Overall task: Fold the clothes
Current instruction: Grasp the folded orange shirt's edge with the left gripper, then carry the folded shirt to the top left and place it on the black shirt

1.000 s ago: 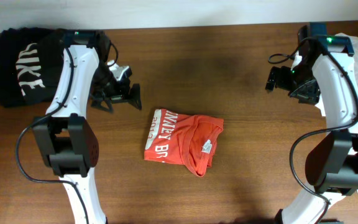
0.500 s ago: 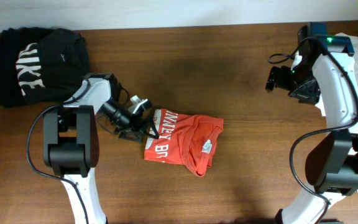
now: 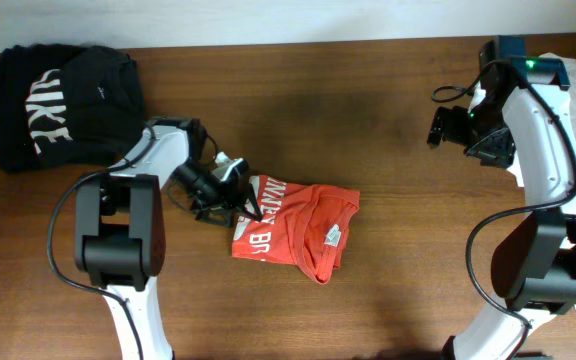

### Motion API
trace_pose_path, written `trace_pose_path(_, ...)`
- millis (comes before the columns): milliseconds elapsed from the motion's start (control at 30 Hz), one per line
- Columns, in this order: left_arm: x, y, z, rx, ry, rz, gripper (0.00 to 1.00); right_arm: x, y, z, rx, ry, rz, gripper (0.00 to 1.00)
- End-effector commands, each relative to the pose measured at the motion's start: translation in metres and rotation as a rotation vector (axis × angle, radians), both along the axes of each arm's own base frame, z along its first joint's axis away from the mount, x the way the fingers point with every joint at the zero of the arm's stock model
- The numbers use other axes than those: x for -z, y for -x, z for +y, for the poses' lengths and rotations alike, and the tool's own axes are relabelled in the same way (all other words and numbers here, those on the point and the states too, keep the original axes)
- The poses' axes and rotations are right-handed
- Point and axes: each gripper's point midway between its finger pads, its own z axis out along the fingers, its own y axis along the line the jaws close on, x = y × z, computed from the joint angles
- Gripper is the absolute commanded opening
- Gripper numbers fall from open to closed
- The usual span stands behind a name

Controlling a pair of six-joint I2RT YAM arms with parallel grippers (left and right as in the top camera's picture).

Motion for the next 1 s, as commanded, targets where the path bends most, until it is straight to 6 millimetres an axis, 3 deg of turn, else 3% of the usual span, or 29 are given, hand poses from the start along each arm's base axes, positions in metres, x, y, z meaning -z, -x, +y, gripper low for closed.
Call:
trace_pose_path(0, 0.019, 0.006, -0.018, 0.100, -0.036, -0.042, 0.89, -0.009, -0.002, -0.002, 0.011, 0.004, -0.028, 0.99)
trace_pose_path(67, 0.021, 0.006, -0.027, 0.100, -0.053, -0.050, 0.80, -0.009, -0.002, -0.002, 0.011, 0.004, -0.028, 0.99)
trace_pose_path(133, 0.023, 0.005, -0.029, 0.103, -0.060, -0.055, 0.46, -0.009, -0.002, -0.002, 0.011, 0.004, -0.028, 0.99)
trace_pose_path(167, 0.029, 0.001, -0.019, 0.063, -0.147, -0.046, 0.26, -0.009, -0.002, -0.002, 0.011, 0.004, -0.028, 0.98)
trace_pose_path(233, 0.041, -0.010, 0.017, -0.033, -0.414, -0.045, 0.00, -0.009, -0.002, -0.002, 0.011, 0.004, -0.028, 0.99)
trace_pose_path(333, 0.032, -0.039, 0.039, -0.065, -0.512, -0.130, 0.01, -0.009, -0.002, -0.002, 0.011, 0.004, -0.028, 0.99)
trace_pose_path(400, 0.015, -0.080, 0.058, -0.104, -0.587, -0.258, 0.01, -0.009, -0.002, -0.002, 0.011, 0.004, -0.028, 0.99)
trace_pose_path(500, -0.015, -0.141, 0.107, -0.228, -0.702, -0.448, 0.01, -0.009, -0.002, -0.002, 0.011, 0.004, -0.028, 0.99)
trace_pose_path(600, -0.027, -0.181, 0.161, -0.346, -0.778, -0.581, 0.01, -0.009, -0.002, -0.002, 0.011, 0.004, -0.028, 0.99)
trace_pose_path(667, -0.033, -0.195, 0.182, -0.399, -0.783, -0.629, 0.00, -0.009, -0.002, -0.002, 0.011, 0.004, -0.028, 0.99)
trace_pose_path(767, -0.062, -0.209, 0.214, -0.483, -0.795, -0.672, 0.00, -0.009, -0.002, -0.002, 0.011, 0.004, -0.028, 0.99)
trace_pose_path(900, -0.130, -0.227, 0.217, -0.607, -0.773, -0.734, 0.01, -0.009, -0.002, -0.002, 0.011, 0.004, -0.028, 0.99)
trace_pose_path(967, -0.152, -0.231, 0.218, -0.636, -0.767, -0.763, 0.00, -0.009, -0.002, -0.002, 0.011, 0.004, -0.028, 0.99)
